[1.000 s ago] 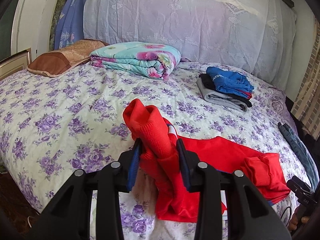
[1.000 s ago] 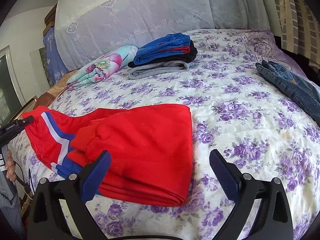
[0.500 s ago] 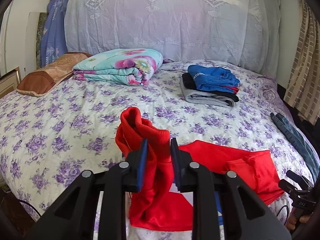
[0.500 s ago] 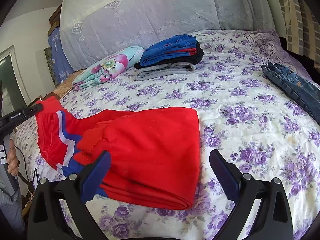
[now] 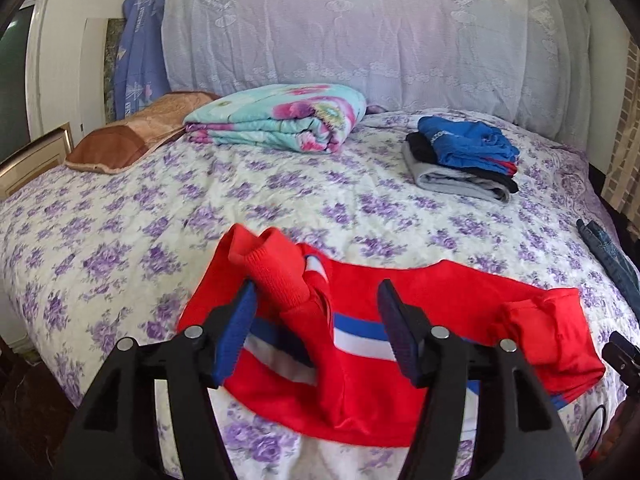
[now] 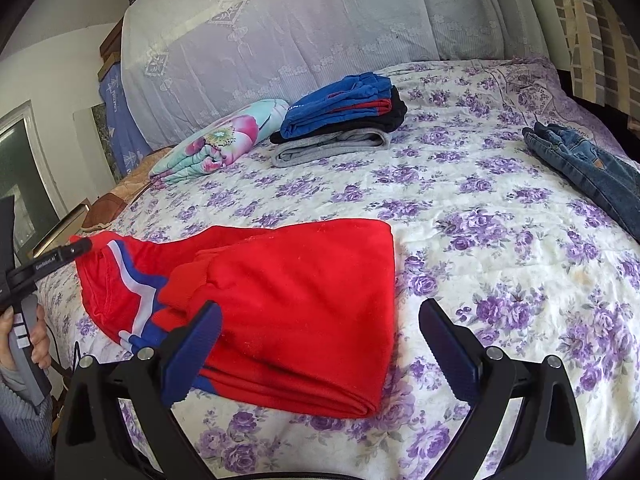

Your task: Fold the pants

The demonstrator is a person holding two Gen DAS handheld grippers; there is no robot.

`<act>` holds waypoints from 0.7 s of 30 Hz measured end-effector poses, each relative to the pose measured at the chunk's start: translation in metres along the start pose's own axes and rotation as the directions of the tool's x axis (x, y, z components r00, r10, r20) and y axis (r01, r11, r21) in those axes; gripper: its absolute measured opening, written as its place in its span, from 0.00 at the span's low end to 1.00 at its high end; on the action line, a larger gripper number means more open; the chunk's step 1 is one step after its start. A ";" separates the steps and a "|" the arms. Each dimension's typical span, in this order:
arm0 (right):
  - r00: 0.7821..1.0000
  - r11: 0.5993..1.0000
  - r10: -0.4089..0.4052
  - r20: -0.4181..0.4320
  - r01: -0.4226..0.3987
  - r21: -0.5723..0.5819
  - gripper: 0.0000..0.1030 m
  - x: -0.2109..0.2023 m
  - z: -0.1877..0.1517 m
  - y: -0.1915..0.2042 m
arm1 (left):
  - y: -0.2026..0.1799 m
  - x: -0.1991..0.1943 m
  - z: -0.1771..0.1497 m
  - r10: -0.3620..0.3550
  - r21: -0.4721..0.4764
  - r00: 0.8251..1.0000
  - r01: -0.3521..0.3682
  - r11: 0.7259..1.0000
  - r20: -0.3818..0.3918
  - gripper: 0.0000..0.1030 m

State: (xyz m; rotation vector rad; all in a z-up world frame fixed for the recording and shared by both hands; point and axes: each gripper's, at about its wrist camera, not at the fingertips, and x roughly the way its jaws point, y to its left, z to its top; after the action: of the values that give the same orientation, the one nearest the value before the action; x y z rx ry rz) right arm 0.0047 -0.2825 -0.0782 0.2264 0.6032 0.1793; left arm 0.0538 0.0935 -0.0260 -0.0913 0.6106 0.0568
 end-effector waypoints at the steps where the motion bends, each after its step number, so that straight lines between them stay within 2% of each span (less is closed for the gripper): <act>1: 1.000 1.000 0.001 -0.005 -0.001 -0.001 0.96 0.001 0.000 0.001 | 0.006 0.002 -0.002 0.000 -0.010 1.000 0.000 1.000 -0.014 0.58; 4: 1.000 1.000 -0.001 -0.014 0.001 -0.013 0.96 0.002 -0.001 0.004 | 0.023 0.008 -0.008 0.011 -0.056 0.999 -0.013 0.998 -0.034 0.59; 9: 1.000 1.000 -0.003 0.002 0.003 -0.022 0.96 -0.002 0.001 0.008 | 0.059 0.013 -0.019 -0.022 -0.192 0.995 0.003 0.981 -0.096 0.60; 11: 1.000 1.000 -0.003 0.000 0.003 -0.024 0.96 -0.002 0.001 0.010 | 0.067 0.010 -0.022 -0.019 -0.210 0.995 -0.002 0.978 -0.100 0.64; 13: 1.000 1.000 -0.005 -0.003 0.005 -0.028 0.96 -0.001 0.000 0.011 | 0.069 0.009 -0.024 -0.019 -0.220 0.995 -0.004 0.975 -0.101 0.76; 14: 1.000 1.000 -0.003 -0.003 0.003 -0.029 0.96 0.000 0.000 0.011 | 0.068 0.012 -0.024 -0.025 -0.220 0.994 0.001 0.975 -0.107 0.77; 17: 1.000 1.000 -0.002 -0.005 0.002 -0.031 0.96 0.000 -0.001 0.013 | 0.063 0.033 -0.024 -0.067 -0.213 0.987 0.035 0.976 -0.148 0.77; 20: 1.000 0.999 -0.005 0.000 0.005 -0.034 0.96 -0.001 -0.001 0.013 | 0.065 0.050 -0.028 -0.050 -0.242 0.985 0.007 0.970 -0.168 0.77; 21: 1.000 0.999 -0.007 0.001 0.007 -0.032 0.96 -0.001 -0.001 0.012 | 0.064 0.050 -0.028 -0.041 -0.245 0.986 0.001 0.969 -0.159 0.72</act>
State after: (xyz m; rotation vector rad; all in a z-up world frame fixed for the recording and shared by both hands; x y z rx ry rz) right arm 0.0020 -0.2707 -0.0749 0.1930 0.5998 0.1824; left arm 0.0736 0.1553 -0.0814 -0.3443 0.7643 0.1048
